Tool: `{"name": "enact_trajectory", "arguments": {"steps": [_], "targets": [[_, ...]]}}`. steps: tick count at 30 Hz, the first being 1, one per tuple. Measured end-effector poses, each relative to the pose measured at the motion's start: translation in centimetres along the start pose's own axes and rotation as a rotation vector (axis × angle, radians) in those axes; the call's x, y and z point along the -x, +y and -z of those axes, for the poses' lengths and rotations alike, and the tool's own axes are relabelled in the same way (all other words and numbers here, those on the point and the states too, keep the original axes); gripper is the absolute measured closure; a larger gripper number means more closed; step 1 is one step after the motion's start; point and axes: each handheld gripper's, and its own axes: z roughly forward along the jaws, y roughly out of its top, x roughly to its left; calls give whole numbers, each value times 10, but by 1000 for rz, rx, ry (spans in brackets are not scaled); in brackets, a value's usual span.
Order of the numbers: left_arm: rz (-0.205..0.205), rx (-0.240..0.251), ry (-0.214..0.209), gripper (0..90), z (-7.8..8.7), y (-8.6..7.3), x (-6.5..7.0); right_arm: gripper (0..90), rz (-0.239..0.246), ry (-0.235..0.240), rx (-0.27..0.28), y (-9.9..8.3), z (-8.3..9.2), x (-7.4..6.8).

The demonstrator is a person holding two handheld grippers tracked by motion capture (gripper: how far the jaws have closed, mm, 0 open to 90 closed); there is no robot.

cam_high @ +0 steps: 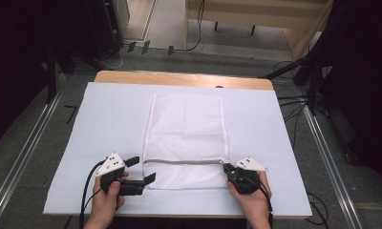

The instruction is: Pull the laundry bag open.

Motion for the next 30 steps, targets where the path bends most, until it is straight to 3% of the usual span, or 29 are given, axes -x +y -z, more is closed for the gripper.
{"name": "enact_trajectory", "arguments": {"steps": [1,3,5,11,12,13,14,16,18,25,30], "targets": [[-2,-1,-5,153,-3,1,3,876,-8,27,1,1,0,3],[-14,-13,-39,153,-12,3,10,879,2,26,2,1,1,2],[-27,-36,-32,195,-21,5,17,881,7,31,7,2,1,2],[-62,-70,-58,410,-47,12,37,880,29,30,34,5,7,-1],[-82,-94,-59,480,-59,16,45,880,42,30,46,7,9,-2],[-82,-94,-59,531,-59,16,45,880,42,30,46,7,9,-2],[-90,-108,-82,531,-68,18,51,880,43,30,48,7,10,-2],[-100,-126,-107,708,-86,23,63,880,47,33,54,8,12,-4],[-88,-132,-122,760,-98,27,68,880,47,36,58,9,12,-5],[-48,-135,-132,782,-130,42,86,880,64,47,74,11,16,-7],[-59,-128,-144,856,-141,46,93,880,72,53,85,12,19,-8]]}}
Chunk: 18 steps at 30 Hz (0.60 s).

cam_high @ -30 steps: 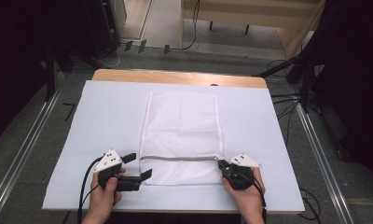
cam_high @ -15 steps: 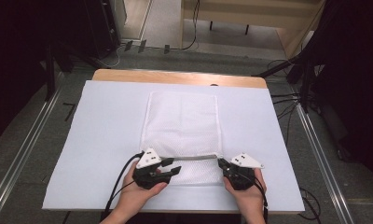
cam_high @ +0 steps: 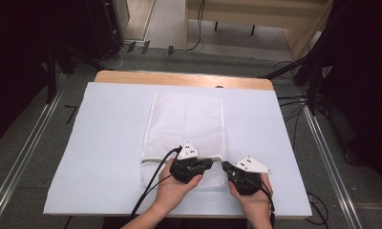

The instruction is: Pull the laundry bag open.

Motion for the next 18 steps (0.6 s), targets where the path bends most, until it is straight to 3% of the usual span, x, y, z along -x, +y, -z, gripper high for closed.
{"name": "enact_trajectory", "arguments": {"steps": [10,14,15,18], "targets": [[20,-32,25,894,-13,0,-3,881,31,13,38,3,5,-6],[27,-39,29,852,-12,0,-5,881,45,13,46,4,4,-8],[33,-35,13,831,-11,1,-6,882,45,14,48,4,4,-8],[21,-38,11,794,-10,1,-5,882,43,18,49,4,4,-8]]}}
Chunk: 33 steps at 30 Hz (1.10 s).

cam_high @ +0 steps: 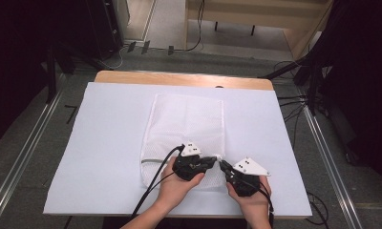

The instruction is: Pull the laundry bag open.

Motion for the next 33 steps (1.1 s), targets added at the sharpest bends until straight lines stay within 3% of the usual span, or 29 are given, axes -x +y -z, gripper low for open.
{"name": "enact_trajectory", "arguments": {"steps": [5,6,8,11,15,19,20,28,33], "targets": [[22,6,-17,780,0,2,-1,882,6,-2,4,1,0,-2],[72,22,-89,752,4,5,-3,882,10,-2,5,1,0,-1],[88,40,-108,706,8,9,-2,882,7,4,12,1,1,1],[77,48,-89,670,10,14,0,882,9,1,13,1,1,0],[130,62,-93,562,9,19,-1,882,22,2,10,1,1,-4],[149,70,-86,469,8,23,2,882,20,1,6,1,0,-4],[160,70,-62,458,6,25,4,882,23,2,5,1,-1,-4],[155,30,-23,476,-2,25,8,882,45,-2,-1,0,-1,-7],[157,33,-41,522,4,25,6,882,42,-4,0,0,0,-5]]}}
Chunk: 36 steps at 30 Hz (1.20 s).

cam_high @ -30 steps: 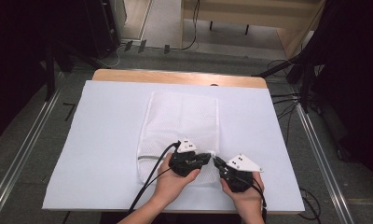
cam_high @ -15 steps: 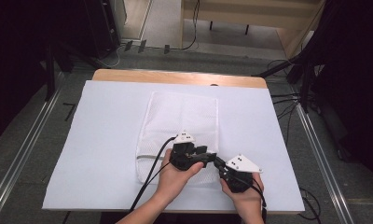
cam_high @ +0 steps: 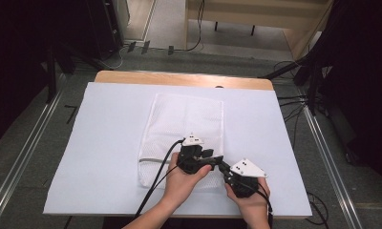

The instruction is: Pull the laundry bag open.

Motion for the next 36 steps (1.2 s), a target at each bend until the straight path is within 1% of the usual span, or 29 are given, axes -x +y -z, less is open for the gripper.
{"name": "enact_trajectory", "arguments": {"steps": [1,2,3,4,5,6,7,9,12,13,16,17,18,20,24,27,28,29,32,35,36], "targets": [[-2,-1,-13,535,2,0,-1,882,-1,-3,-2,0,0,1],[-2,-1,-13,543,2,0,-1,882,-1,-3,-2,0,0,1],[20,0,-37,563,3,-1,-4,882,-2,-7,-5,0,0,1],[27,5,-49,574,4,-1,-6,882,-4,-7,-5,0,0,2],[54,3,-83,592,6,-2,-10,882,-2,-10,-3,0,0,2],[54,3,-83,610,6,-2,-10,882,-2,-10,-3,0,0,2],[56,0,-107,630,6,-3,-13,882,-8,-11,-5,0,0,3],[51,-1,-126,675,7,-4,-15,882,-8,-12,-6,0,0,3],[52,-1,-143,704,9,-4,-17,882,-7,-13,-3,0,0,3],[56,1,-144,715,9,-5,-17,882,-9,-12,-3,0,0,3],[51,2,-143,743,10,-5,-19,882,-11,-13,-1,-1,1,4],[49,-1,-145,743,10,-6,-19,882,-11,-13,-1,-1,1,4],[49,-8,-142,777,10,-7,-20,882,-14,-13,3,0,1,5],[51,-15,-140,792,10,-8,-22,882,-17,-10,6,0,1,5],[52,-22,-137,835,8,-9,-23,882,-10,-6,9,0,2,3],[49,-32,-138,830,6,-10,-21,882,-10,-4,12,0,2,3],[47,-38,-138,814,6,-10,-20,882,-13,-8,10,0,2,3],[41,-39,-132,823,5,-11,-20,882,-15,-9,11,0,2,3],[41,-38,-134,860,6,-11,-20,882,-18,-4,14,0,3,4],[22,-41,-122,869,7,-11,-19,882,-17,-6,12,1,2,3],[22,-41,-122,870,7,-11,-19,882,-17,-6,12,1,2,3]]}}
